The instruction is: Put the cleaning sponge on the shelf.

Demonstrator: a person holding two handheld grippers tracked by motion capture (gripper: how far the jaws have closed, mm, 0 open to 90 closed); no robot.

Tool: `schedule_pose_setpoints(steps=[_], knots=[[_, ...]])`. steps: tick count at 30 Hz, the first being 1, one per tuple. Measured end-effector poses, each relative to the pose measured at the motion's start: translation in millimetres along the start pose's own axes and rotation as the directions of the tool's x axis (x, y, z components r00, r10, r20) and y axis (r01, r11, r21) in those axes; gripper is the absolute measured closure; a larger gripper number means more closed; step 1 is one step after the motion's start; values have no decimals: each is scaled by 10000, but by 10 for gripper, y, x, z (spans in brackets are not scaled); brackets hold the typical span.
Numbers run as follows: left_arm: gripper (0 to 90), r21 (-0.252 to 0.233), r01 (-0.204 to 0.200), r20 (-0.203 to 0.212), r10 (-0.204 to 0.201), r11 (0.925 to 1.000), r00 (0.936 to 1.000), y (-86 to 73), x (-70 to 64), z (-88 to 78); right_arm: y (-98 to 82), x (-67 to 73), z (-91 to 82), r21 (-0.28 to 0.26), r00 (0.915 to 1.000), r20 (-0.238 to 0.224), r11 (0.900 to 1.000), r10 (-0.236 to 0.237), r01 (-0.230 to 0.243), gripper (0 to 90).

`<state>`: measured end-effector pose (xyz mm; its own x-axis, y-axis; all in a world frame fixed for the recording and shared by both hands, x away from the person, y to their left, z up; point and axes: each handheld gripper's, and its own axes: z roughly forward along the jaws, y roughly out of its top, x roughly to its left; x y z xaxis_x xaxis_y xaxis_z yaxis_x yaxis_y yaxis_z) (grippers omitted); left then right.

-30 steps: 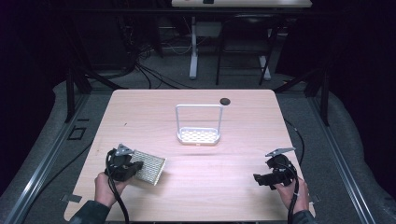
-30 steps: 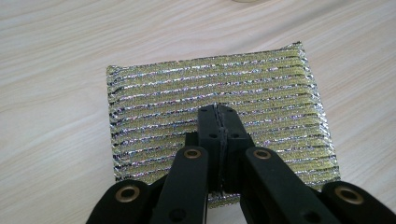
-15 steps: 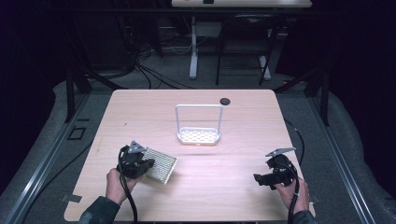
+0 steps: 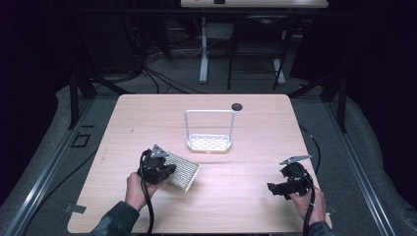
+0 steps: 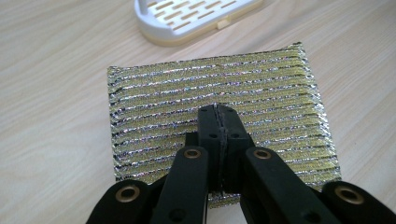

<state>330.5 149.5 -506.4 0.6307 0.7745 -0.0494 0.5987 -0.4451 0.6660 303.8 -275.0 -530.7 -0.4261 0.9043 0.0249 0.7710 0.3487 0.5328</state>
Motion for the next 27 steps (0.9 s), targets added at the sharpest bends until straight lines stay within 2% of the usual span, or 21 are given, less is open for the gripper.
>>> schedule_pose_setpoints(steps=[5,7,11,13,16,20,22,27], knots=[[900,-177,-20,155,23,9998,9999,112,-73,80,9,20,-12,6,9998,15,9998,-177,177,124],[900,-215,-163,172,167,9996,9997,156,-106,107,12,20,-10,9,9999,13,9999,-128,128,124],[900,-281,-192,269,200,9994,9994,239,-145,157,17,24,-7,112,9999,-8,9999,-130,130,124],[900,-239,-190,319,198,9995,9993,252,-150,175,30,34,-6,-47,9999,46,9999,-91,91,124],[900,-212,11,414,-3,9998,9991,269,-156,221,35,42,-22,-28,9998,13,9998,-174,174,125],[900,-258,-61,384,71,9996,9992,331,-175,272,29,33,19,90,9998,-27,9998,-196,196,124],[900,-270,8,503,6,9996,9987,365,-181,285,34,32,13,55,9998,-33,9998,-183,183,124],[900,-409,103,403,-86,9991,9992,422,-218,312,51,30,-21,-133,9999,-1,9999,-111,111,125]])
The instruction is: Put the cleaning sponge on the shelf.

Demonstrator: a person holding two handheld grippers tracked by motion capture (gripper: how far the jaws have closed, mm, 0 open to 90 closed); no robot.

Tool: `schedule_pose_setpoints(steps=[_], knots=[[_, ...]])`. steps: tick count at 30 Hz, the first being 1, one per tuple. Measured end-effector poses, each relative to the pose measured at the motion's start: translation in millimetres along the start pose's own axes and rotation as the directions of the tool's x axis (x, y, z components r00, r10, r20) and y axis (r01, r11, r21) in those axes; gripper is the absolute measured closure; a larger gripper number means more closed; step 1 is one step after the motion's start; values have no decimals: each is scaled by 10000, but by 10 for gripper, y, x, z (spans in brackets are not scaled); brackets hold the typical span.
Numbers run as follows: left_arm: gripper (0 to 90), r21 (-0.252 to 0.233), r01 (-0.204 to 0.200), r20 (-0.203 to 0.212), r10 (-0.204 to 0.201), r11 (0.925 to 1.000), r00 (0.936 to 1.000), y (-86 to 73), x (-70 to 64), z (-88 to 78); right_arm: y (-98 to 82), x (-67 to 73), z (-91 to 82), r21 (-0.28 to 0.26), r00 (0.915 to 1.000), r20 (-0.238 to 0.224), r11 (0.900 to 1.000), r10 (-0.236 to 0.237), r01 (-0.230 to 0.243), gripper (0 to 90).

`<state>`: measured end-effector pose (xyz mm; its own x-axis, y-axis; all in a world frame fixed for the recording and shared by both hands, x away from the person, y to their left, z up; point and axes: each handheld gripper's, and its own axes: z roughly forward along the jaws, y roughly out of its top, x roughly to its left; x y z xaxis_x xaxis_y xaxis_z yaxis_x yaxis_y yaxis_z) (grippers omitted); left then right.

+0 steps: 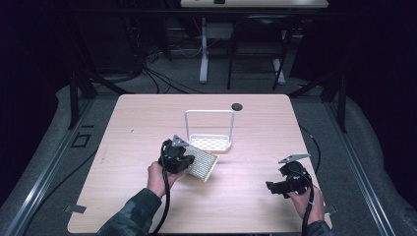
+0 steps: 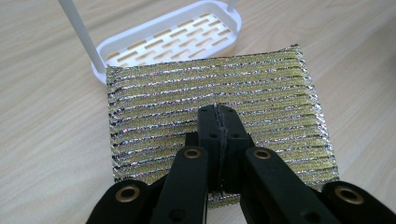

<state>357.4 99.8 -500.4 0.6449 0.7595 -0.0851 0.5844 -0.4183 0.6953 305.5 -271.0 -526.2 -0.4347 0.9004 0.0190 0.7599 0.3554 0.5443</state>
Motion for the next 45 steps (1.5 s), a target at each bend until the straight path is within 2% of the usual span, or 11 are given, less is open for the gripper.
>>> schedule_pose_setpoints(steps=[5,7,15,21,22,24,28,33,38,41,45], knots=[[900,-49,92,-27,-92,9999,10000,32,-39,26,-4,11,20,115,10000,-55,9999,-42,43,124],[900,6,-6,-210,7,10000,9998,46,-62,40,8,18,14,112,10000,-26,9999,-96,96,125],[900,-105,-17,-424,13,9999,9991,109,-125,81,14,30,16,102,9998,-9,9998,-193,193,125],[900,-261,147,-554,-161,9996,9983,204,-165,174,16,29,21,72,9998,-6,9997,-218,218,125],[900,-302,295,-530,-310,9991,9981,212,-154,188,13,29,32,51,9997,-38,9997,-221,221,125],[900,-387,579,-596,-601,9976,9964,223,-139,212,9,31,39,65,9997,-84,9997,-220,221,125],[900,-552,777,-816,-820,9954,9933,263,-149,261,11,36,35,32,9997,-118,9998,-207,207,125],[900,-714,676,-1046,-748,9952,9917,348,-176,285,19,43,10,-18,9997,-111,9998,-197,197,125],[900,-818,724,-1446,-837,9940,9859,373,-150,346,22,46,-7,-230,9998,2,9995,-204,204,125],[900,-934,963,-1497,-1096,9910,9826,393,-150,389,18,42,0,-190,9998,-18,9996,-203,203,124],[900,-1054,1032,-1907,-1220,9891,9740,447,-177,449,13,38,14,-170,9997,-51,9996,-237,236,123]])
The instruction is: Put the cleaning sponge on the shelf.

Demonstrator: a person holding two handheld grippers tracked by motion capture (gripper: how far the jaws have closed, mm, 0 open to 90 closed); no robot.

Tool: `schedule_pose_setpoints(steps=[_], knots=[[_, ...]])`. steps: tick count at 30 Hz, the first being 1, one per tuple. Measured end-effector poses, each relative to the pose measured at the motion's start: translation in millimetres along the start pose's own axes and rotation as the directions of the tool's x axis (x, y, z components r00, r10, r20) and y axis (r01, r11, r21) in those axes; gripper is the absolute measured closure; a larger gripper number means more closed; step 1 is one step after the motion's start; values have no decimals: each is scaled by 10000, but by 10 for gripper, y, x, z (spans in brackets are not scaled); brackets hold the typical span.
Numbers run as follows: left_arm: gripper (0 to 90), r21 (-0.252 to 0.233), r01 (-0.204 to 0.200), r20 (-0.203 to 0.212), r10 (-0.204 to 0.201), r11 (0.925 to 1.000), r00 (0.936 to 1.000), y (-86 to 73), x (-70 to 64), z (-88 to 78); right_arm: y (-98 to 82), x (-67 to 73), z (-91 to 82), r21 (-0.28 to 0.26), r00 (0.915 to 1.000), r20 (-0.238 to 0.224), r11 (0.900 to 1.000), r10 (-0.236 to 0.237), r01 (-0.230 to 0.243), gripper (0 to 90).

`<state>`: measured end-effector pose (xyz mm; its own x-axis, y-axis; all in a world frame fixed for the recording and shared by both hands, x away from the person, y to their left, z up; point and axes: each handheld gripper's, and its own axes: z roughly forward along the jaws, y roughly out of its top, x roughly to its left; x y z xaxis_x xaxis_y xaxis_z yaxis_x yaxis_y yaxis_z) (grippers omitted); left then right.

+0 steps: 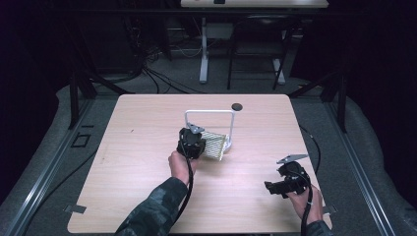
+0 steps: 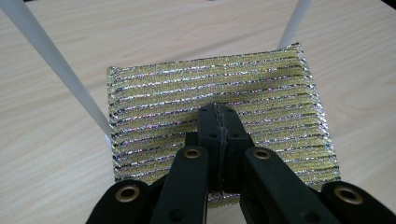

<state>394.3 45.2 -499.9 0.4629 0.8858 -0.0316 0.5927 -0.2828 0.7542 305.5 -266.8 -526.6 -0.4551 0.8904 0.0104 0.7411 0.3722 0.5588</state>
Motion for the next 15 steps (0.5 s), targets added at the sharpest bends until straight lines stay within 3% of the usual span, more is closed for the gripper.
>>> schedule_pose_setpoints(steps=[8,15], knots=[[900,-106,322,-581,-328,9994,9978,57,-31,105,-5,0,-7,-17,10000,-52,10000,26,-26,123],[900,74,892,-593,-886,9960,9943,115,-28,242,-7,4,-21,-47,10000,-58,10000,-23,23,124]])
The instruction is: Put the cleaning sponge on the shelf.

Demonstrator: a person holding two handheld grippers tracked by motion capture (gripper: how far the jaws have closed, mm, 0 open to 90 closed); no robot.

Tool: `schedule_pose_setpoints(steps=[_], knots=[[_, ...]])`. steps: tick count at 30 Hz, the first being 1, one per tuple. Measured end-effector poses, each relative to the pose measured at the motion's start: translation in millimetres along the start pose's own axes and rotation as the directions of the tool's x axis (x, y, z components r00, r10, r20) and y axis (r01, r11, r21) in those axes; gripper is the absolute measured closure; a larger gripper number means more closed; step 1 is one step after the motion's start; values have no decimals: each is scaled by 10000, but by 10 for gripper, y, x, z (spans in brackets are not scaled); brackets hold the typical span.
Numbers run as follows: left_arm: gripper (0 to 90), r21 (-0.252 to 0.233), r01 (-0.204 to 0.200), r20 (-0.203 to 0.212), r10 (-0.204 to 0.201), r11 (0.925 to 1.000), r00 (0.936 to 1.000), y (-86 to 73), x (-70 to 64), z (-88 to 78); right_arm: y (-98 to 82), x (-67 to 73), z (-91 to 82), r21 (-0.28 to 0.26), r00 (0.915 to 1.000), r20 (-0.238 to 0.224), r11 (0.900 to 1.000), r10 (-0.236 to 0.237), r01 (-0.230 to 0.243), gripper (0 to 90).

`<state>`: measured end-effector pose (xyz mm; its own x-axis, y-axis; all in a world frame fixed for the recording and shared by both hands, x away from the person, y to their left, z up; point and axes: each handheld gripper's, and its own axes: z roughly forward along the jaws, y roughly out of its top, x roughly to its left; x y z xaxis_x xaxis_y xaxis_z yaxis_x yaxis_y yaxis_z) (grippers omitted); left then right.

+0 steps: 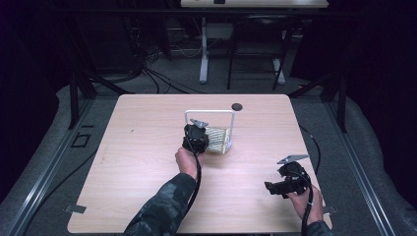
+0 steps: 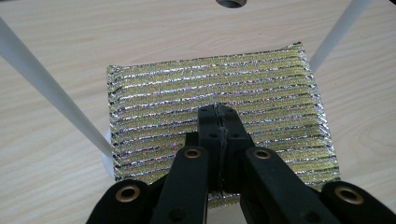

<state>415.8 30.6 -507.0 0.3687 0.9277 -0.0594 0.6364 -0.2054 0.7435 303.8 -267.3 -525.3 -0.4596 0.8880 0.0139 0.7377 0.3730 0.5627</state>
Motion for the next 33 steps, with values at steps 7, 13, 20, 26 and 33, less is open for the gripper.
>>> schedule_pose_setpoints(steps=[7,13,20,26,33], knots=[[900,167,551,-179,-548,9983,9983,4,33,176,4,28,2,-31,9999,-48,9999,-112,112,124],[900,179,508,-282,-503,9985,9983,-8,-18,273,6,30,-3,-54,9999,-82,9999,-116,116,124],[900,274,631,-310,-623,9976,9976,-12,-30,366,4,32,-4,-57,9998,-117,9999,-132,132,124],[899,234,763,-380,-754,9968,9964,-32,-27,422,3,30,-4,-60,9998,-124,9999,-134,134,124],[899,329,900,-410,-886,9954,9952,-44,-32,477,2,32,-3,-35,9997,-137,9998,-181,181,126]])
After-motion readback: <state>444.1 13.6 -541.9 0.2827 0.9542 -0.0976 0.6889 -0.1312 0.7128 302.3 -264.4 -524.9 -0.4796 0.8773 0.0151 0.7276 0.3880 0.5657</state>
